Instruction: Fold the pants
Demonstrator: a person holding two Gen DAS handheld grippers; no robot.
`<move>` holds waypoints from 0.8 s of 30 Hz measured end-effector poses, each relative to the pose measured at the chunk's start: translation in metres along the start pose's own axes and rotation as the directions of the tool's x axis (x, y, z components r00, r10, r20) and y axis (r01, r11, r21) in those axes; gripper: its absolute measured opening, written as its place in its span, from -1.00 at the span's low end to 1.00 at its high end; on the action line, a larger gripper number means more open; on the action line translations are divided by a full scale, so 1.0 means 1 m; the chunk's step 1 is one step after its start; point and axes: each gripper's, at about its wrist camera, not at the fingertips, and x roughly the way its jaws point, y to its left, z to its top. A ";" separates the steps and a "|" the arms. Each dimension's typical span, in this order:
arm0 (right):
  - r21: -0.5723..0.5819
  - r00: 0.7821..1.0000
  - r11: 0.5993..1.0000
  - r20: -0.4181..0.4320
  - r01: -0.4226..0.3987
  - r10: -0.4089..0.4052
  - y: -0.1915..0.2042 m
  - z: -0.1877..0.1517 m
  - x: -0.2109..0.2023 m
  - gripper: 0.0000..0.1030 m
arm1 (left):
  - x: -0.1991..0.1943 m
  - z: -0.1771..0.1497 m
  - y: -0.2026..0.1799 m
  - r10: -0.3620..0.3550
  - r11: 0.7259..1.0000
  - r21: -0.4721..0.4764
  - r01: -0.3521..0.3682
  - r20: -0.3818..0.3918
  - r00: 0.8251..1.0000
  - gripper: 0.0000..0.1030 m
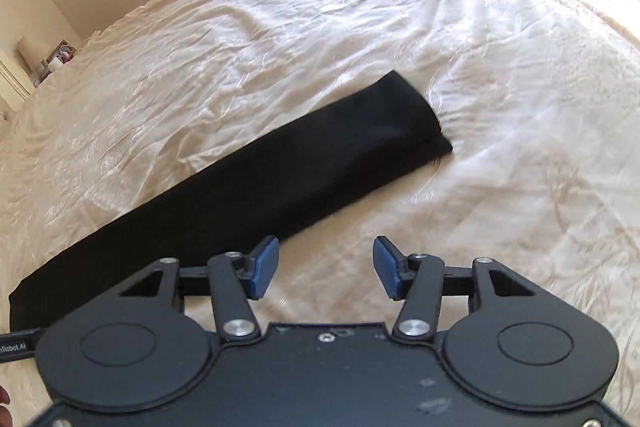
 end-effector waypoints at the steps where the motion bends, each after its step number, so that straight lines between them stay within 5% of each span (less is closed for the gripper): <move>1: -0.016 1.000 1.000 0.003 -0.004 0.004 -0.005 0.009 0.003 -0.03 | -0.002 0.001 -0.008 0.002 1.000 0.005 -0.002 0.000 1.000 0.41; 5: -0.089 0.999 0.996 -0.031 -0.027 0.025 -0.012 0.036 0.017 -0.84 | -0.004 0.002 -0.032 0.021 1.000 0.011 -0.021 -0.010 1.000 0.41; 12: -0.115 0.998 0.993 -0.065 -0.023 0.015 -0.016 0.057 0.066 -0.82 | 0.002 0.003 -0.041 0.078 0.997 -0.002 -0.078 -0.048 0.996 0.41; 16: -0.108 0.985 0.994 -0.172 -0.009 -0.010 -0.026 0.043 0.098 -0.83 | 0.008 0.005 -0.044 0.102 0.995 -0.011 -0.103 -0.070 0.992 0.41; 24: -0.066 0.986 0.995 -0.158 -0.070 0.059 -0.046 0.045 0.075 -0.77 | 0.031 0.043 -0.076 0.096 0.995 0.042 -0.093 -0.061 0.994 0.41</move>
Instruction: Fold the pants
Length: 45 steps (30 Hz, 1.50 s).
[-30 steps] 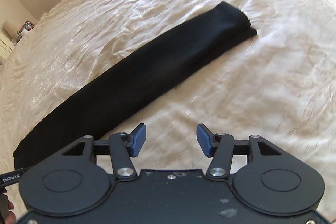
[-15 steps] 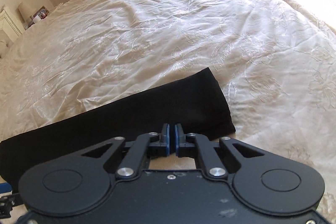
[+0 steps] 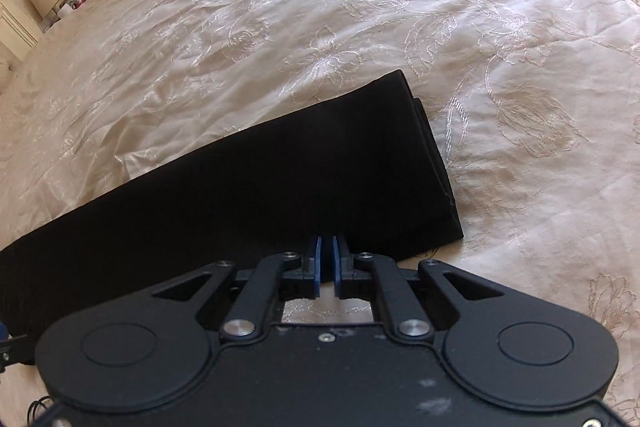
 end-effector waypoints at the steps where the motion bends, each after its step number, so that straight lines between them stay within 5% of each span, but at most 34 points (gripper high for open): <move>1: 0.018 1.000 1.000 0.015 -0.006 0.006 -0.005 0.001 -0.006 -0.76 | 0.002 0.006 -0.006 -0.004 1.000 0.011 0.004 0.005 1.000 0.41; 9: 0.063 0.995 0.998 0.101 -0.001 -0.006 -0.039 0.023 -0.045 -0.30 | 0.028 0.056 -0.068 -0.086 0.992 0.092 0.084 0.016 0.996 0.41; 17: 0.061 0.999 0.998 0.041 -0.026 0.024 -0.065 0.050 -0.029 -0.27 | 0.085 0.063 -0.134 -0.126 0.966 0.211 0.148 -0.114 0.985 0.41; 19: 0.059 0.999 0.998 0.023 -0.035 0.033 -0.068 0.055 -0.025 -0.27 | 0.099 0.053 -0.136 -0.125 0.967 0.198 0.159 -0.174 0.977 0.43; 26: -0.044 0.996 0.995 0.011 -0.090 0.091 -0.059 0.051 -0.031 -0.22 | 0.097 0.043 -0.122 -0.151 0.979 0.114 0.172 -0.171 0.974 0.43; 32: -0.220 0.998 0.974 0.000 -0.063 0.064 -0.040 0.032 -0.027 -0.29 | 0.090 0.046 -0.124 -0.144 0.974 0.150 0.169 -0.166 0.976 0.42; 34: -0.220 0.998 0.974 0.013 -0.060 0.064 -0.041 0.031 -0.029 -0.46 | 0.085 0.048 -0.125 -0.146 0.970 0.169 0.172 -0.157 0.977 0.42; 35: -0.209 0.998 0.976 0.008 -0.056 0.059 -0.044 0.032 -0.029 -0.79 | 0.081 0.049 -0.125 -0.150 0.968 0.178 0.176 -0.148 0.977 0.42; 36: -0.193 0.998 0.979 -0.009 -0.067 0.066 -0.046 0.034 -0.028 -0.90 | 0.076 0.049 -0.125 -0.153 0.966 0.186 0.178 -0.139 0.978 0.42; 40: -0.113 0.994 0.988 -0.023 -0.106 0.104 -0.058 0.041 -0.036 -0.89 | 0.061 0.054 -0.123 -0.158 0.961 0.213 0.177 -0.103 0.982 0.42; 45: -0.136 0.996 0.987 0.005 -0.086 0.087 -0.057 0.039 -0.035 -0.46 | 0.050 0.058 -0.121 -0.164 0.958 0.224 0.180 -0.086 0.983 0.42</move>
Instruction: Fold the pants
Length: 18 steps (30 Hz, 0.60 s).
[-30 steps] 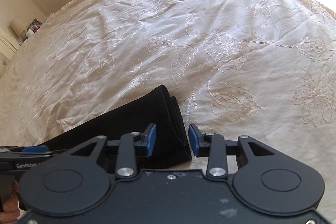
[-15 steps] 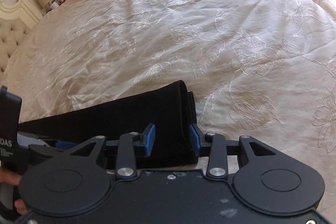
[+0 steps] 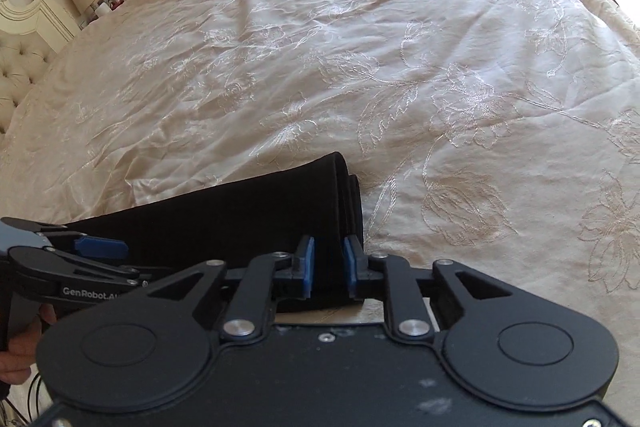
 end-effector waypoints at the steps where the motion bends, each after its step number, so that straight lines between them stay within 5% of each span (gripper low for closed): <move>1: 0.006 1.000 1.000 -0.004 -0.012 0.012 -0.001 0.000 0.003 -0.46 | -0.001 0.000 0.000 0.001 1.000 0.000 -0.001 -0.001 1.000 0.42; 4: -0.006 1.000 1.000 0.002 -0.018 0.018 0.000 -0.001 0.008 -0.46 | -0.003 0.002 -0.003 0.000 1.000 -0.003 0.000 0.001 1.000 0.42; 10: -0.022 0.999 0.999 -0.016 -0.029 0.029 -0.004 0.005 0.009 -0.92 | 0.000 0.001 0.001 0.002 1.000 -0.002 -0.002 -0.003 1.000 0.42; 18: 0.146 0.994 0.984 -0.005 -0.106 0.108 -0.019 0.008 -0.025 -0.95 | -0.006 0.006 0.000 -0.020 1.000 0.014 0.019 0.022 1.000 0.42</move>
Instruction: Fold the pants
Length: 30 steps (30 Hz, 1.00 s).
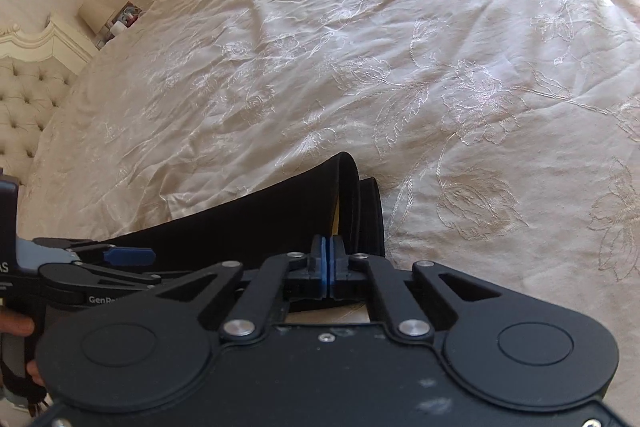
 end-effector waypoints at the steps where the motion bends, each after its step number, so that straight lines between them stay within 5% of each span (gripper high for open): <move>1: 0.023 1.000 1.000 -0.006 0.008 -0.008 -0.004 -0.001 0.001 -0.95 | 0.002 0.001 -0.001 -0.001 1.000 0.005 0.001 0.000 1.000 0.42; 4: 0.015 0.993 0.994 -0.045 0.112 -0.111 -0.014 -0.008 0.018 -0.97 | 0.010 0.002 -0.006 0.001 1.000 0.019 -0.001 -0.008 1.000 0.41; 7: 0.027 0.993 0.994 -0.054 0.107 -0.106 -0.023 -0.011 0.023 -0.90 | 0.023 0.003 -0.012 0.015 0.999 0.045 -0.014 -0.020 1.000 0.42; 9: 0.058 0.997 0.995 -0.007 0.075 -0.075 -0.026 -0.009 0.015 -0.44 | 0.033 0.003 -0.015 0.035 0.997 0.066 -0.033 -0.031 0.999 0.41; 11: 0.063 0.998 0.996 0.017 0.059 -0.060 -0.027 -0.006 0.012 -0.27 | 0.047 0.001 -0.016 0.065 0.995 0.086 -0.059 -0.063 0.996 0.43; 30: 0.009 0.980 0.999 -0.194 -0.036 0.038 -0.034 0.020 0.086 -0.14 | 0.060 -0.005 -0.004 0.038 0.999 0.040 -0.035 -0.081 0.996 0.54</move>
